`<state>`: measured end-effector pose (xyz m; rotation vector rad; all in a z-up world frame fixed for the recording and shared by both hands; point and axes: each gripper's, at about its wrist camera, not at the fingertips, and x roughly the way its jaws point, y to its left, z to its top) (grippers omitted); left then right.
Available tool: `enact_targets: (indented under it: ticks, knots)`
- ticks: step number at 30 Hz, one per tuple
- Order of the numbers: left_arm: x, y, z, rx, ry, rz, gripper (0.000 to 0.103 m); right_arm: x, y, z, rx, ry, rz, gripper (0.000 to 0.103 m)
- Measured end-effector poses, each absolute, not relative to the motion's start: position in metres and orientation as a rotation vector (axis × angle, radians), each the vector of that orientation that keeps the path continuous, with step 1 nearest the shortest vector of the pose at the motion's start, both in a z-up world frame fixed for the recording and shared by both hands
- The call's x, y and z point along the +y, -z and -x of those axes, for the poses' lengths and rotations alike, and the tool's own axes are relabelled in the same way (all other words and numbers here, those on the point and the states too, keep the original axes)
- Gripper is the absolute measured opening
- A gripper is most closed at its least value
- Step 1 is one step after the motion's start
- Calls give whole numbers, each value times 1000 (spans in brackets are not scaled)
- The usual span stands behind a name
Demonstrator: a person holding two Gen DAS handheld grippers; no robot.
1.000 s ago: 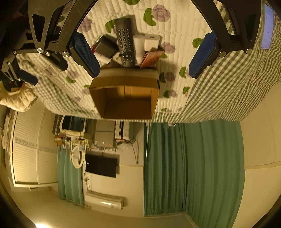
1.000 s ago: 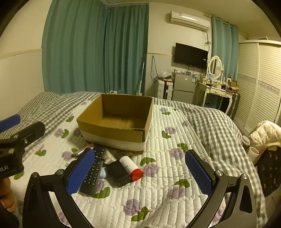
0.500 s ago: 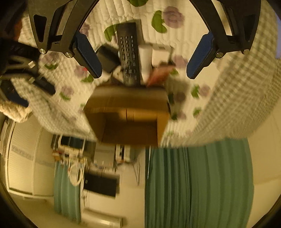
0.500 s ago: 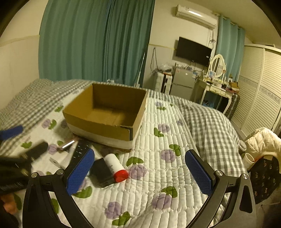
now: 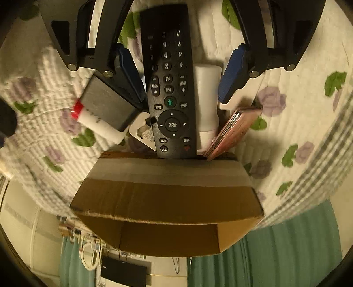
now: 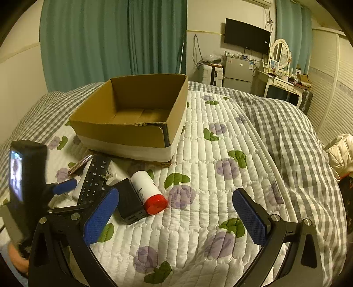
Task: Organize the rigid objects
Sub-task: 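Grasp the black TV remote with the left tool while the right tool grasps the black power bank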
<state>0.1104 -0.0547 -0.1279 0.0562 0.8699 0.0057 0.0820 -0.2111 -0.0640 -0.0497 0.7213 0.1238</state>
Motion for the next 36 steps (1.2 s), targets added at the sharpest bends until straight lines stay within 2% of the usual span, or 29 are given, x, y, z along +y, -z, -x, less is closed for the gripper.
enact_targets:
  ticks: [2,5,6,11,16,20,22,23,26,32,34,36]
  knots:
    - [-58,132,-111,872,-24,-100,62,-209,65,-82,722,-122,57,103]
    - [-48,126,-108,886,-43,-75,40,-206,64,-80,719,-117,71,103]
    - [-41,123,-108,904,-14,-37,39,-205,65,-80,719,-117,76,103]
    - [-24,96,-89,895,59,50,39,-199,64,-82,724,-145,90,103]
    - [-20,69,-69,870,100,8,39,-179,74,-94,792,-296,89,95]
    - [-11,67,-63,866,80,-12,39,-155,99,-114,903,-397,116,80]
    - [-4,71,-65,872,80,-2,39,-147,110,-120,938,-419,130,67]
    - [-1,73,-65,876,79,6,39,-143,116,-124,966,-431,139,58]
    - [5,79,-66,883,76,15,39,-135,126,-133,982,-399,196,54]
    - [8,87,-69,898,77,30,39,-115,147,-147,1034,-439,284,54]
    - [8,88,-68,899,75,29,39,-116,151,-153,1045,-428,273,46]
    - [8,87,-68,898,74,27,39,-118,152,-154,1043,-428,256,44]
